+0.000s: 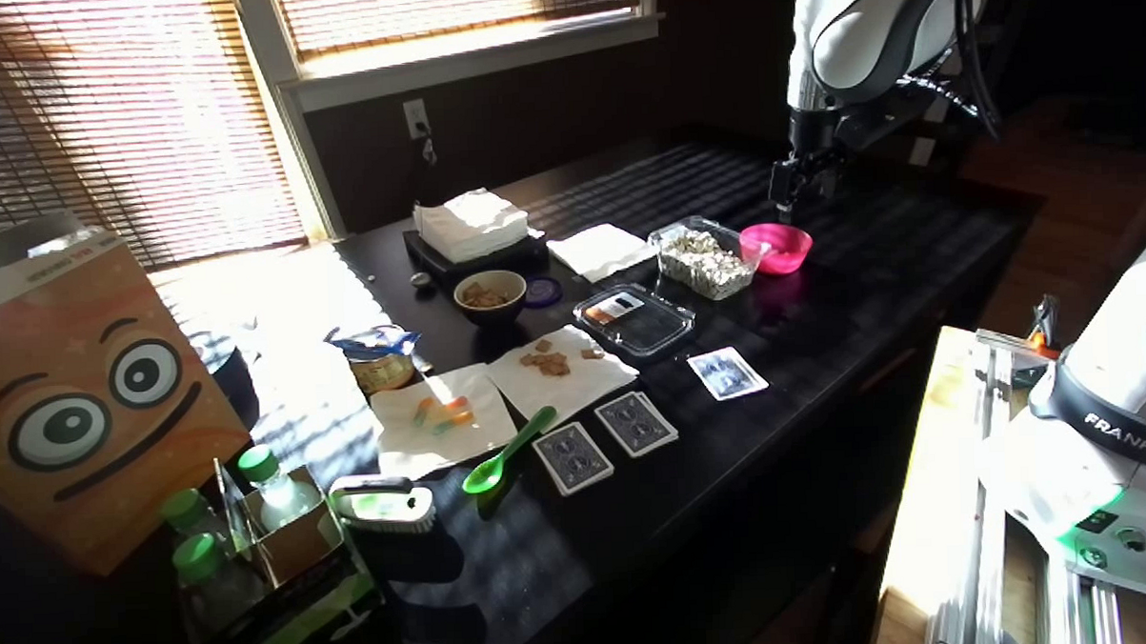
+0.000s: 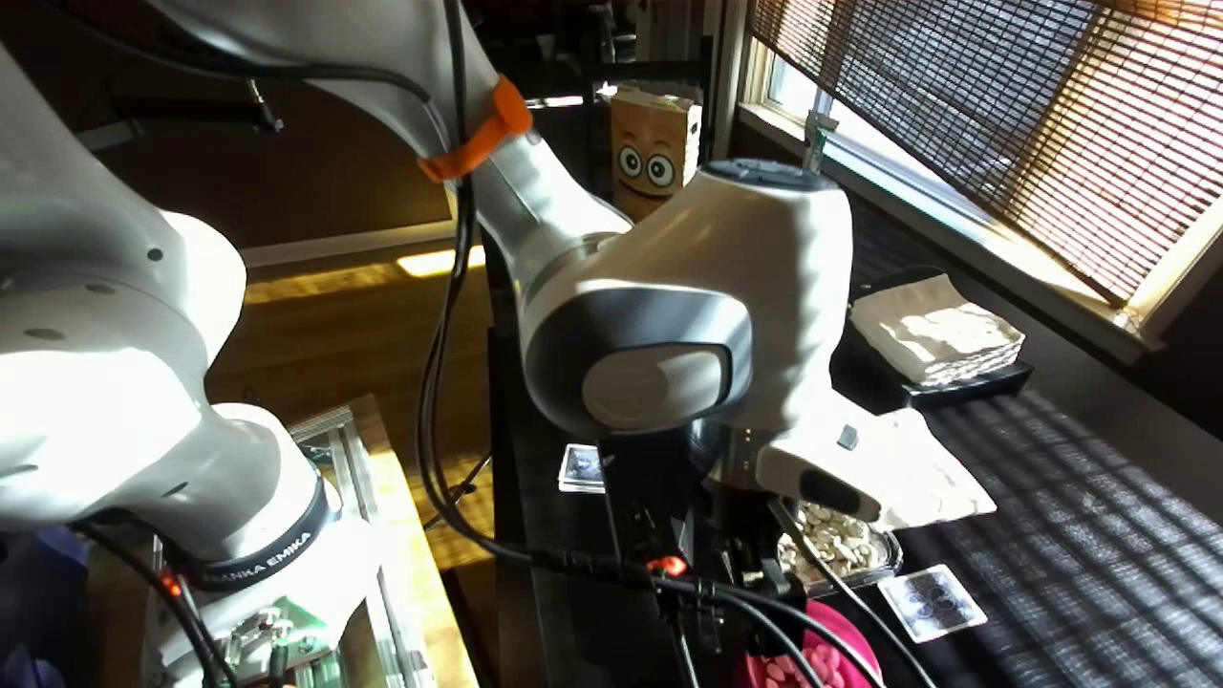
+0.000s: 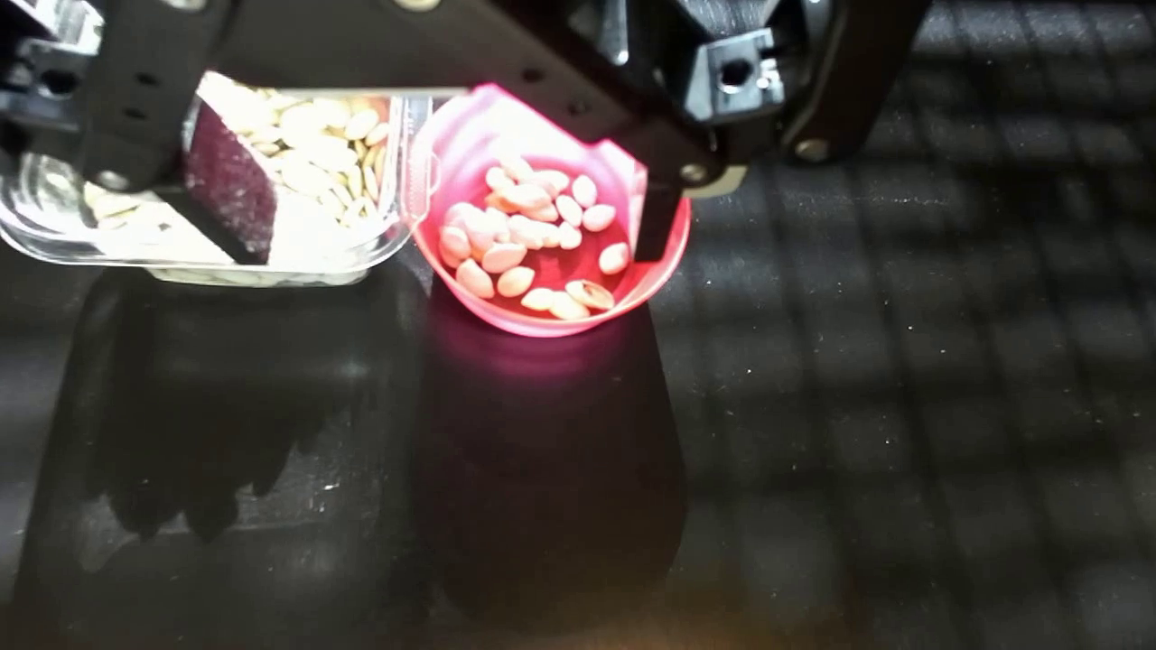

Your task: Pour the contents in the pink bowl into the clear container.

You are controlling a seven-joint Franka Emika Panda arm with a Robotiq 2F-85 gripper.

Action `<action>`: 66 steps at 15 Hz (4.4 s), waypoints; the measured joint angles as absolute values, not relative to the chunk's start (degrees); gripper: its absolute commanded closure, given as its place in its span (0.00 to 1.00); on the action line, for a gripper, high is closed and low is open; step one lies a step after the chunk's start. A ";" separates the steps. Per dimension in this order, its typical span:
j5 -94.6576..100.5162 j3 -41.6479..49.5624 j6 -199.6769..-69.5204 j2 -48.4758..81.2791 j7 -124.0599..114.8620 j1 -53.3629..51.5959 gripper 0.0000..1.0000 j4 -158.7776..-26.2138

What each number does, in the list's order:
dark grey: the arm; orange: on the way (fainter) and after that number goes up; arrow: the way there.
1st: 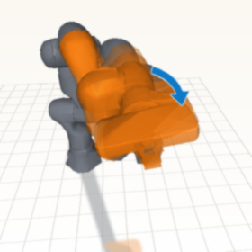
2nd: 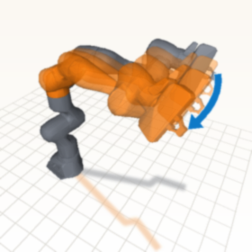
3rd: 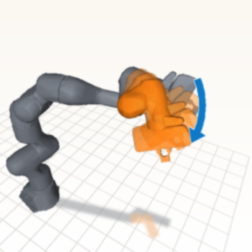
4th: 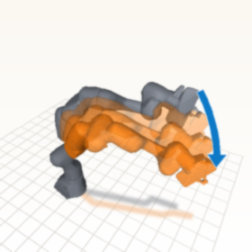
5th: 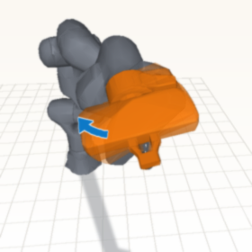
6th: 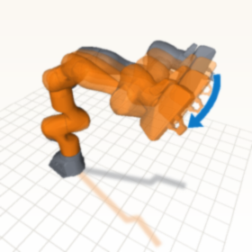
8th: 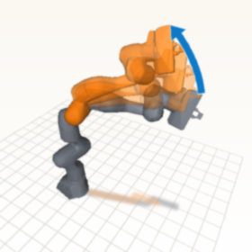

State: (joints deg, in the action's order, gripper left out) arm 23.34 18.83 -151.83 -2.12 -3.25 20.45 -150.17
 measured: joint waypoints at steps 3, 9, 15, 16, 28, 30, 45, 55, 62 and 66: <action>19.45 19.73 -154.58 1.91 -0.99 20.50 0.00 -149.20; 10.62 20.54 -157.54 8.39 3.03 21.32 0.00 -146.76; 1.29 20.09 -157.97 13.18 5.12 22.74 0.00 -142.32; 0.34 19.87 -157.97 14.11 5.17 22.99 0.00 -141.46; -5.60 16.56 -157.96 24.09 5.39 28.09 0.00 -132.14; -6.11 16.16 -157.96 24.75 5.50 29.17 0.26 -131.42; -9.16 11.72 -157.84 27.50 7.90 34.42 0.98 -128.46; -8.91 14.10 -156.47 24.14 8.02 33.52 0.98 -127.90; -8.82 17.16 -154.32 17.93 8.02 31.47 0.73 -128.24; -8.91 17.32 -154.27 17.33 8.28 30.89 0.46 -128.85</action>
